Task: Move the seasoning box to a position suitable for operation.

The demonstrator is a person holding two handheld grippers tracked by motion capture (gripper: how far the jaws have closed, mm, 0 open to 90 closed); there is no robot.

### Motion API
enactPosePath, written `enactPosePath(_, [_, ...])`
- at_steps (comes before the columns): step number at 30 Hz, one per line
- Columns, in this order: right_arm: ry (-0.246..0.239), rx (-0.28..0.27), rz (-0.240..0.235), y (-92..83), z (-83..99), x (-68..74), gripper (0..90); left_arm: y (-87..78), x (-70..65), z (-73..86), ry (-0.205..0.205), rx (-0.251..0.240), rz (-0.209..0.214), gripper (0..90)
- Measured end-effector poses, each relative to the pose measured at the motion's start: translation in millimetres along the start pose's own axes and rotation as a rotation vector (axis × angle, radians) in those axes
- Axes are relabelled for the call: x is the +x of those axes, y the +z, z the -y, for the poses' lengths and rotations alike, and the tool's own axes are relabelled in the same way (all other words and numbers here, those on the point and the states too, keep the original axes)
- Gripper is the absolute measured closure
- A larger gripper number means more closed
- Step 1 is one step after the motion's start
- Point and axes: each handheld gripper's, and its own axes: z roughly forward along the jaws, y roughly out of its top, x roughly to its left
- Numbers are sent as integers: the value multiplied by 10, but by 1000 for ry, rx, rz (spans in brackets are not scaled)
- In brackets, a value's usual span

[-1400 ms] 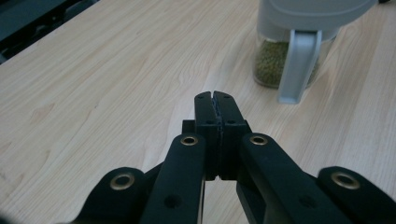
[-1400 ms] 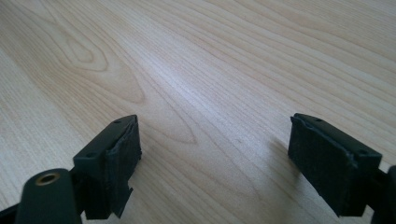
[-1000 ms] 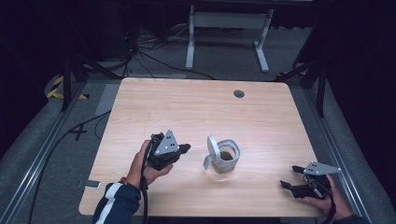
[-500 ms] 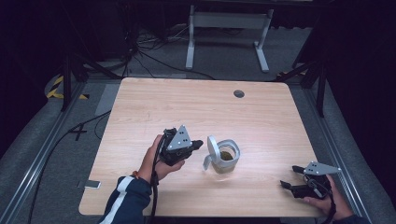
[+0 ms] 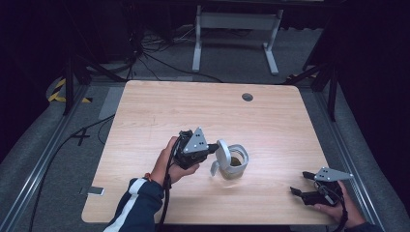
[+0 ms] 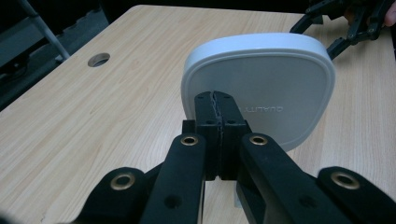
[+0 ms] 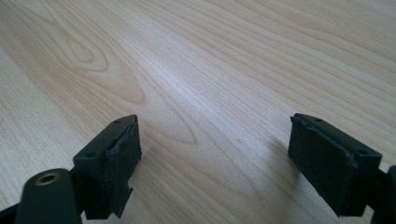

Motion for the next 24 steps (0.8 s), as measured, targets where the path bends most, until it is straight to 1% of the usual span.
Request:
enactPosePath(2, [0, 0, -1, 0, 0, 0, 170, 20, 2, -15, 1, 1, 2, 900])
enactPosePath(4, [-1, 0, -1, 1, 0, -2, 170, 93, 6, -61, 3, 5, 18, 900])
enactPosePath(6, [-1, 0, -2, 1, -1, -2, 170, 147, 3, -94, 13, 10, 26, 900])
enactPosePath(7, [-1, 0, -2, 1, -1, -2, 170, 147, 3, -94, 13, 10, 26, 900])
enactPosePath(8, [-2, 0, -2, 2, -2, -4, 169, 184, -14, -123, 18, 11, 35, 900])
enactPosePath(9, [-2, 0, -2, 2, -2, -4, 169, 184, -14, -123, 18, 11, 35, 900])
enactPosePath(10, [-2, 0, -2, 2, -2, -3, 170, 190, -26, -145, 31, 16, 31, 900])
enactPosePath(11, [-2, 0, -2, 2, -2, -3, 170, 190, -26, -145, 31, 16, 31, 900])
enactPosePath(13, [-2, 0, -1, 2, -2, -4, 169, 173, -29, -145, 34, 14, 32, 900])
enactPosePath(15, [-2, 0, -2, 2, -2, -3, 169, 125, -8, -133, 37, 18, 20, 900])
enactPosePath(16, [-2, 0, -1, 2, -2, -3, 169, 108, -10, -119, 17, 12, 16, 900])
enactPosePath(18, [-1, 0, -1, 2, -1, -3, 169, 52, 23, -91, 28, 19, 3, 900])
enactPosePath(22, [-1, 0, -1, 2, -2, -2, 170, -78, 70, 11, 24, 40, -30, 900])
enactPosePath(24, [-2, 1, 0, 4, -3, -4, 168, -158, 85, 90, 9, 42, -48, 900])
